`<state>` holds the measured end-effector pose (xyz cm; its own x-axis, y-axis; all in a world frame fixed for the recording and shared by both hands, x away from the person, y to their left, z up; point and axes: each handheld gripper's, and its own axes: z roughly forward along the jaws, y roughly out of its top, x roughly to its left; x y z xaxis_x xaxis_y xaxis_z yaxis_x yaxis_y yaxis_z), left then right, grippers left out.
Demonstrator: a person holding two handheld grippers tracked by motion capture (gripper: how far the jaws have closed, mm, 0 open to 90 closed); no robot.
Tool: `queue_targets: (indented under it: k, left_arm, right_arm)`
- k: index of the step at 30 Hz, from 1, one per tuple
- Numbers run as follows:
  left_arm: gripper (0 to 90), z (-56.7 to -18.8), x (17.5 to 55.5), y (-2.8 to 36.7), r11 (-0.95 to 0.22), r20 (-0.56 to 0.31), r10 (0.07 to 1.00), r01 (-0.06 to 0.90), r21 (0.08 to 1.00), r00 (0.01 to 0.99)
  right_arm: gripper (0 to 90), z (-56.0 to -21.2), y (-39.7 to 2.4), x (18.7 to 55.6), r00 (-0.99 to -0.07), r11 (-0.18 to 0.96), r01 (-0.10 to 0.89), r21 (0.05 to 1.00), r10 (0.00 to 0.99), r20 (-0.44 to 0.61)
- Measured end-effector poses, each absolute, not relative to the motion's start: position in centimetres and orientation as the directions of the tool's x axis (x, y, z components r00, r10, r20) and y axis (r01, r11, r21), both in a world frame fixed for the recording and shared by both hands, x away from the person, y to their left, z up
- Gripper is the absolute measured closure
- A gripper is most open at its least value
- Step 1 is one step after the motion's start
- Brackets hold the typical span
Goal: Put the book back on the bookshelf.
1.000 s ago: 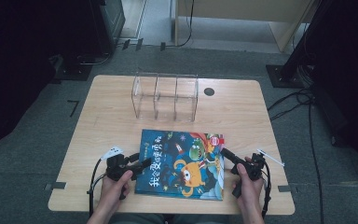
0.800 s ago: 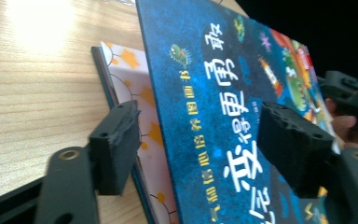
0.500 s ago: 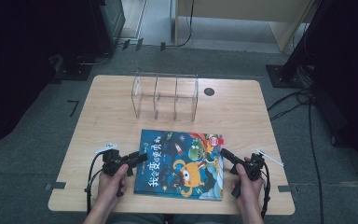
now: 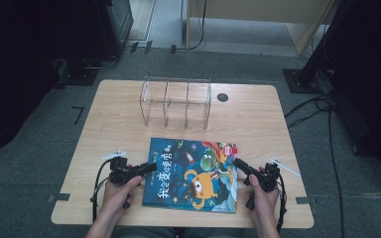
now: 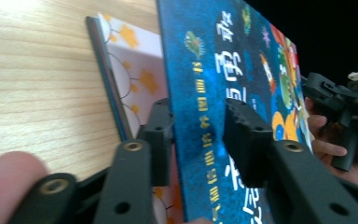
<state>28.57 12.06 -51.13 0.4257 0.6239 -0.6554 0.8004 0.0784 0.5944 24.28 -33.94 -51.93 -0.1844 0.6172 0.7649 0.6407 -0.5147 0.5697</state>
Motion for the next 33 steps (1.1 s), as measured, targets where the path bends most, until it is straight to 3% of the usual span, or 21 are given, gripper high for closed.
queue_targets:
  k: [5, 9, 11, 16, 21, 24, 30, 33]
  left_arm:
    - [74.0, -50.8, 28.9, 12.7, 0.122, -0.721, 0.578, 0.834, 0.539, 0.381]
    - [76.0, -50.4, 29.1, 12.9, 0.131, -0.748, 0.558, 0.852, 0.507, 0.359]
    - [77.0, -50.2, 29.2, 13.0, 0.136, -0.763, 0.545, 0.861, 0.49, 0.348]
    - [77.7, -49.4, 29.1, 12.9, 0.122, -0.753, 0.554, 0.86, 0.496, 0.355]
    - [78.5, -48.1, 29.3, 12.7, 0.092, -0.747, 0.553, 0.864, 0.495, 0.369]
    - [79.0, -47.6, 29.5, 12.6, 0.079, -0.741, 0.558, 0.865, 0.495, 0.373]
    - [79.6, -46.6, 29.7, 12.2, 0.059, -0.733, 0.568, 0.87, 0.489, 0.374]
    - [79.6, -46.1, 29.8, 12.0, 0.048, -0.727, 0.574, 0.87, 0.49, 0.377]
  right_arm:
    - [71.9, -52.1, -33.7, 24.5, -0.192, -0.504, 0.646, 0.574, 0.621, 0.76]
    - [64.5, -52.1, -33.8, 24.5, -0.191, -0.509, 0.634, 0.582, 0.627, 0.755]
    - [60.5, -51.9, -34.1, 24.4, -0.173, -0.527, 0.612, 0.589, 0.637, 0.751]
    - [61.0, -50.9, -34.7, 23.3, -0.174, -0.53, 0.517, 0.672, 0.703, 0.689]
    - [52.8, -50.0, -34.2, 22.3, -0.188, -0.46, 0.413, 0.786, 0.801, 0.568]
    - [53.3, -49.3, -33.6, 21.6, -0.193, -0.34, 0.345, 0.875, 0.886, 0.421]
    - [44.5, -49.4, -32.5, 20.0, -0.288, -0.305, 0.361, 0.881, 0.862, 0.416]
    - [44.9, -49.7, -31.8, 19.4, -0.329, -0.266, 0.332, 0.905, 0.866, 0.376]
